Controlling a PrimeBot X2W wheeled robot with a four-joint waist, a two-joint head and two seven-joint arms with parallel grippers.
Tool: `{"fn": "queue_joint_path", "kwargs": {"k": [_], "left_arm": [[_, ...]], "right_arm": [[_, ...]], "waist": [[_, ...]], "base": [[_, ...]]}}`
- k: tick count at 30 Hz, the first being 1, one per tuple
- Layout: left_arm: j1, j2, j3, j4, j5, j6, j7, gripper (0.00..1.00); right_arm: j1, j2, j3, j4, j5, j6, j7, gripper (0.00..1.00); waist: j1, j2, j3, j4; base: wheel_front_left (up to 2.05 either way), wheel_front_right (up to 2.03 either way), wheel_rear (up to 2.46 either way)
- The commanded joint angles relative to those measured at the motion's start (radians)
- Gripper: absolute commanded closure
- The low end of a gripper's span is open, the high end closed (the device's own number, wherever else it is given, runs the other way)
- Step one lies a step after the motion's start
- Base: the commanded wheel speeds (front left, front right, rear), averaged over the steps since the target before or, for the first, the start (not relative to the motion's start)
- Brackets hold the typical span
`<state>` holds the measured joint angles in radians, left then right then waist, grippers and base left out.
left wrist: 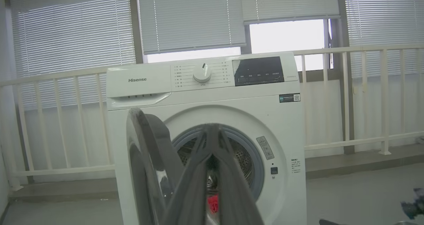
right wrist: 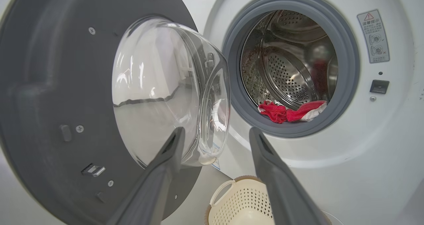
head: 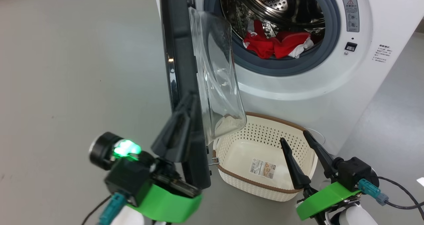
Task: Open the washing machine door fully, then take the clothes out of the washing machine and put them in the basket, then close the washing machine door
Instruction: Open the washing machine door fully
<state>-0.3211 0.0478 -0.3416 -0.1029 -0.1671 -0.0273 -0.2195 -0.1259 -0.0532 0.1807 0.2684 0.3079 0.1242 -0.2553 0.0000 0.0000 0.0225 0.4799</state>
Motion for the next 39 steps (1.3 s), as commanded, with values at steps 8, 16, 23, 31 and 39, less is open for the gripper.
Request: {"fn": "queue_joint_path", "kwargs": {"k": [8, 16, 23, 31, 39], "left_arm": [[-0.028, 0.004, -0.123, -0.033, -0.036, -0.005, 0.105, 1.0], [0.007, 0.003, -0.198, 0.039, -0.08, 0.02, 0.18, 1.0], [0.0, 0.024, -0.192, 0.128, -0.058, 0.045, 0.187, 1.0], [-0.016, 0.041, -0.163, 0.193, -0.061, 0.066, 0.174, 1.0], [-0.017, 0.055, -0.125, 0.222, -0.073, 0.103, 0.167, 1.0]], "right_arm": [[-0.029, 0.003, 0.036, -0.022, 0.001, 0.007, -0.006, 0.0], [-0.032, 0.003, 0.03, -0.022, -0.002, 0.007, -0.006, 0.0], [-0.035, 0.003, 0.032, -0.026, 0.006, 0.007, -0.006, 0.0], [-0.035, 0.003, 0.035, -0.024, 0.002, 0.007, -0.006, 0.0], [-0.026, 0.003, 0.03, -0.026, -0.007, 0.007, -0.006, 0.0]], "waist": [[0.0, 0.0, 0.01, -0.015], [0.0, 0.0, 0.016, -0.016], [0.0, 0.0, 0.018, -0.01], [0.0, 0.0, 0.024, -0.006], [0.0, 0.0, 0.031, 0.007]], "base": [[0.0, 0.0, 0.0], [0.0, 0.0, 0.0], [0.0, 0.0, 0.0], [0.0, 0.0, 0.0], [0.0, 0.0, 0.0]]}}
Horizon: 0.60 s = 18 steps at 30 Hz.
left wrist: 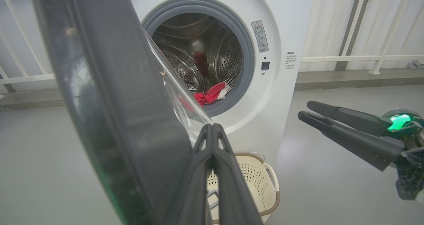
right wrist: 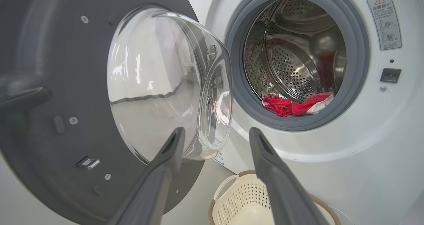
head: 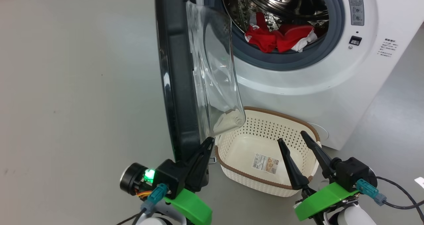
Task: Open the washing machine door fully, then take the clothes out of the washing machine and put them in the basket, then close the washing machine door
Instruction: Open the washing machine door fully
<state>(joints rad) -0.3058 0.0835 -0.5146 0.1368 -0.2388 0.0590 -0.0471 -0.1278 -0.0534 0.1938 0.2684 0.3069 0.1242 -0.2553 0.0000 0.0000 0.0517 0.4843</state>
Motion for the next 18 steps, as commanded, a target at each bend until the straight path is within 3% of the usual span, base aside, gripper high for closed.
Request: {"fn": "queue_joint_path", "kwargs": {"k": [1, 18], "left_arm": [[-0.032, 0.021, 0.054, -0.018, -0.003, 0.022, -0.004, 1.0], [0.019, 0.07, 0.136, -0.054, -0.032, 0.102, 0.013, 1.0]], "right_arm": [[-0.022, 0.003, 0.016, -0.025, -0.009, 0.007, -0.006, 0.0], [-0.022, 0.003, 0.028, -0.008, -0.036, 0.007, -0.006, 0.0]], "waist": [[0.0, 0.0, 0.002, 0.006], [0.0, 0.0, 0.022, 0.046]], "base": [[0.0, 0.0, 0.0], [0.0, 0.0, 0.0]]}}
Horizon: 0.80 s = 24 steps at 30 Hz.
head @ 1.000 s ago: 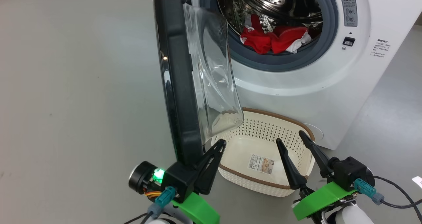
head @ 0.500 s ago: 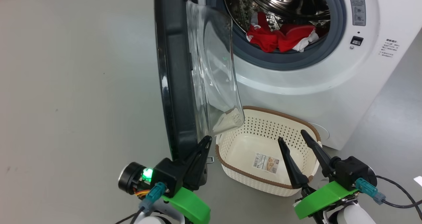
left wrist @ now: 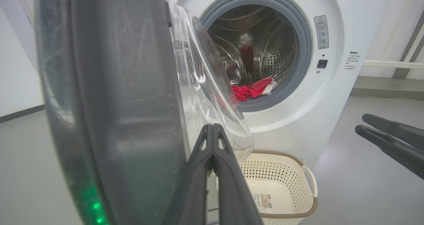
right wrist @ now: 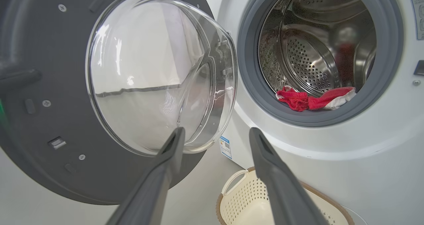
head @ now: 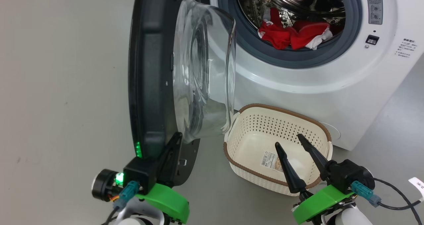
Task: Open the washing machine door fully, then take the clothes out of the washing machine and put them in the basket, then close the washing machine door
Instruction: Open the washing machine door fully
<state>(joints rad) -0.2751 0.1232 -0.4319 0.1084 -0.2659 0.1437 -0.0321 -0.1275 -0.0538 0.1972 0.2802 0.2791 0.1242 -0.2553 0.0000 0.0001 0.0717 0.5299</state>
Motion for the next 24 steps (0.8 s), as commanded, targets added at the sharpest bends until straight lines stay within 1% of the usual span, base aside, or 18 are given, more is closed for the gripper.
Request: {"fn": "queue_joint_path", "kwargs": {"k": [1, 14, 19, 24], "left_arm": [[-0.006, 0.037, 0.067, -0.03, -0.009, 0.028, -0.005, 1.0], [0.026, 0.073, 0.183, -0.035, -0.053, 0.102, -0.041, 1.0], [0.031, 0.079, 0.231, -0.039, -0.077, 0.126, -0.064, 1.0], [0.028, 0.084, 0.277, -0.027, -0.105, 0.138, -0.093, 1.0]], "right_arm": [[-0.024, 0.004, 0.03, -0.014, -0.011, 0.007, -0.006, 0.0], [-0.039, 0.004, 0.048, 0.004, -0.038, 0.007, -0.006, 0.0], [-0.044, 0.004, 0.047, 0.011, -0.058, 0.007, -0.006, 0.0], [-0.051, 0.004, 0.043, 0.011, -0.075, 0.007, -0.006, 0.0]], "waist": [[0.0, -0.0001, 0.005, 0.002], [0.0, -0.0001, 0.023, 0.003], [0.0, -0.0001, 0.042, 0.003], [0.0, -0.0001, 0.062, 0.004]], "base": [[0.0, 0.0, 0.0], [0.0, 0.0, 0.0], [0.0, 0.0, 0.0], [0.0, 0.0, 0.0]]}}
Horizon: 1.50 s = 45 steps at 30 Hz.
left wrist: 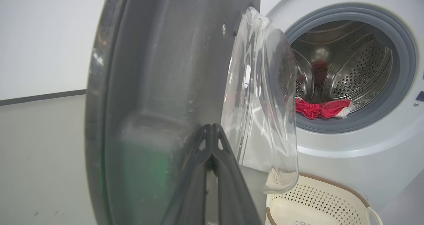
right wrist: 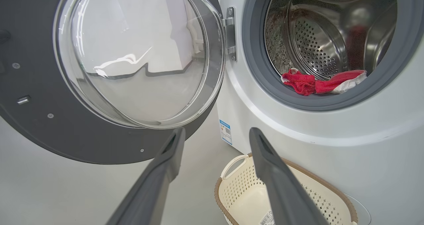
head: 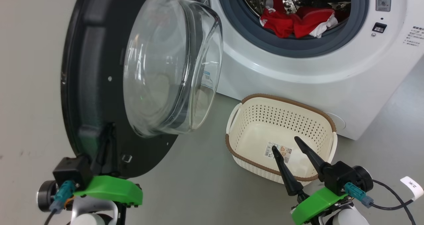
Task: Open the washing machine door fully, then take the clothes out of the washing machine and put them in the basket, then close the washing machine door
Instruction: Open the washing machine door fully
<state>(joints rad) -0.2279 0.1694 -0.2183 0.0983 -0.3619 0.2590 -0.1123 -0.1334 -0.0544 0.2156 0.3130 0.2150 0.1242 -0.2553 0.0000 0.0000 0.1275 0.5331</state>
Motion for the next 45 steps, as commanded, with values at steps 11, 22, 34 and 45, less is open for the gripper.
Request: {"fn": "queue_joint_path", "kwargs": {"k": [11, 22, 34, 45], "left_arm": [[-0.061, 0.042, 0.13, 0.074, -0.054, 0.017, -0.095, 1.0], [-0.135, 0.037, 0.21, 0.163, -0.113, -0.019, -0.14, 1.0], [-0.226, 0.028, 0.299, 0.274, -0.107, -0.065, -0.149, 1.0], [-0.321, 0.037, 0.358, 0.401, -0.06, -0.102, -0.149, 1.0]], "right_arm": [[-0.048, 0.004, 0.034, -0.031, -0.039, 0.007, -0.006, 0.0], [-0.042, 0.004, 0.038, -0.04, -0.053, 0.007, -0.006, 0.0], [-0.037, 0.004, 0.019, -0.059, -0.078, 0.007, 0.007, 0.0], [-0.024, 0.004, 0.008, -0.081, -0.09, 0.007, 0.021, 0.0]], "waist": [[0.0, 0.0, 0.043, -0.001], [0.0, 0.0, 0.064, -0.003], [0.0, 0.0, 0.086, -0.007], [0.0, 0.0, 0.095, -0.012]], "base": [[0.0, 0.0, 0.0], [0.0, 0.0, 0.0], [0.0, 0.0, 0.0], [0.0, 0.0, 0.0]]}}
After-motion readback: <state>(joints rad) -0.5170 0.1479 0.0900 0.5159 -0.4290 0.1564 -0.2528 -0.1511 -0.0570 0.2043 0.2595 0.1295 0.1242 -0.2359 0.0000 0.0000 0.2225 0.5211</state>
